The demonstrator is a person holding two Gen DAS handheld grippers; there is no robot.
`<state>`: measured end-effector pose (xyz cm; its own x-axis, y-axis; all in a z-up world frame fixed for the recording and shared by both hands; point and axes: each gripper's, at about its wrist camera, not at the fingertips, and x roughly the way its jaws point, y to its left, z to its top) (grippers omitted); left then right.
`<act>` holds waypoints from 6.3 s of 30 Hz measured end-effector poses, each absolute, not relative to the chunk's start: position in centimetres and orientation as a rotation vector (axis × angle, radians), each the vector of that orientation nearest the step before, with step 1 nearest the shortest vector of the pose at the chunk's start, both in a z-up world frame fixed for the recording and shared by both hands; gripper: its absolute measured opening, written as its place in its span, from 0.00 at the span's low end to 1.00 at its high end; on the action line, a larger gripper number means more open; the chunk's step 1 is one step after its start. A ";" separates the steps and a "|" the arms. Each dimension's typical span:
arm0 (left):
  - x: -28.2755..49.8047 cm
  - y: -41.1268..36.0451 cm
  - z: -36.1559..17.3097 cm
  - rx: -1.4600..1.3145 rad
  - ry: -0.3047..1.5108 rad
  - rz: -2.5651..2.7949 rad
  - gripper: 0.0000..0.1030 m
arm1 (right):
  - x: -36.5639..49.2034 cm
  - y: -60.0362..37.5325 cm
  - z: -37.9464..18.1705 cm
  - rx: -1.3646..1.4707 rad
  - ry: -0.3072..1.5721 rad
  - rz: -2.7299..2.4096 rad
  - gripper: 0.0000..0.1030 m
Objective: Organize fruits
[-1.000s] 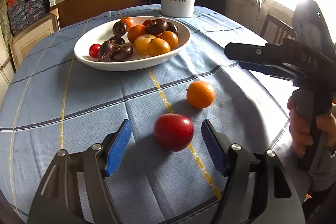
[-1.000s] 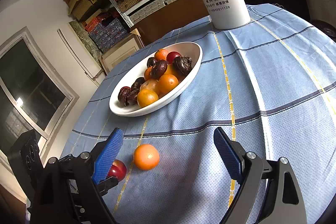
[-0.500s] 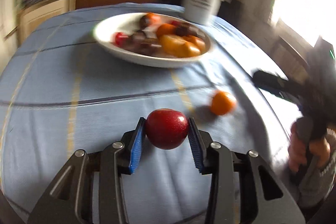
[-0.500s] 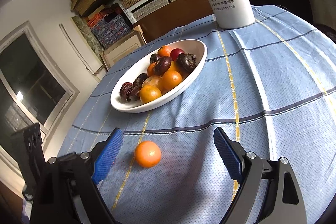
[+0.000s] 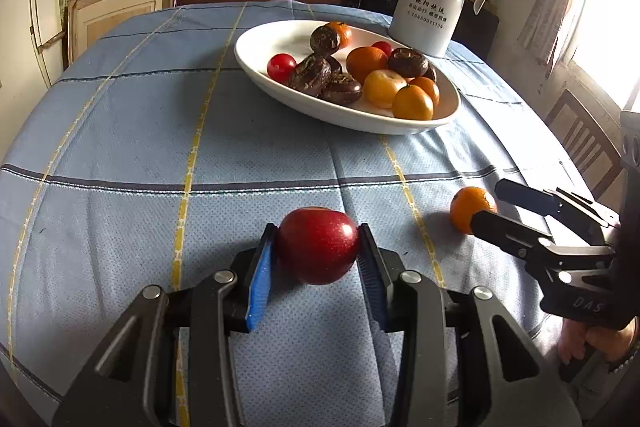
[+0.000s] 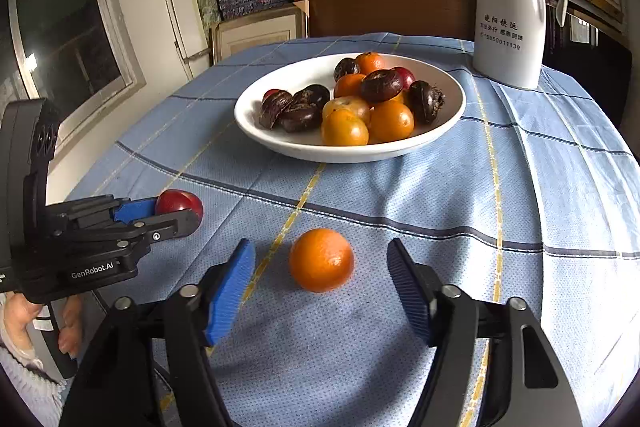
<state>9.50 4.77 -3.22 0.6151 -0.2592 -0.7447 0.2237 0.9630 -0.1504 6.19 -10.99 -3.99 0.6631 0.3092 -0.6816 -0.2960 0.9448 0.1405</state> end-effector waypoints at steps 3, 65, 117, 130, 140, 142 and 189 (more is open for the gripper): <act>9.5 4.7 -3.3 -0.040 0.868 -0.279 0.39 | 6.8 -11.2 -4.4 0.034 0.810 0.343 0.48; 27.0 5.1 1.6 -0.119 0.765 -0.221 0.68 | 23.6 -12.2 1.8 0.233 0.700 0.297 0.60; 9.3 4.8 1.4 -0.036 0.592 -0.092 0.95 | 6.6 -13.4 -0.6 0.142 0.577 0.104 0.96; 9.5 4.5 1.4 -0.027 0.606 -0.100 0.95 | 6.4 -13.2 -0.7 0.134 0.578 0.110 0.96; 9.5 3.8 1.3 0.005 0.624 -0.082 0.95 | 6.5 -13.1 -0.8 0.133 0.585 0.109 0.96; 9.5 3.6 1.2 0.024 0.621 -0.074 0.95 | 6.5 -13.1 -0.8 0.133 0.584 0.109 0.96; 9.0 3.1 1.8 0.034 0.604 -0.078 0.95 | 6.7 -12.9 -1.0 0.126 0.593 0.108 0.96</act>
<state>8.97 3.11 1.76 0.8200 -0.0636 -0.5689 0.0838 0.9964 0.0094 6.65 -12.91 -0.96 0.8239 0.1376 -0.5498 -0.0655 0.9867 0.1488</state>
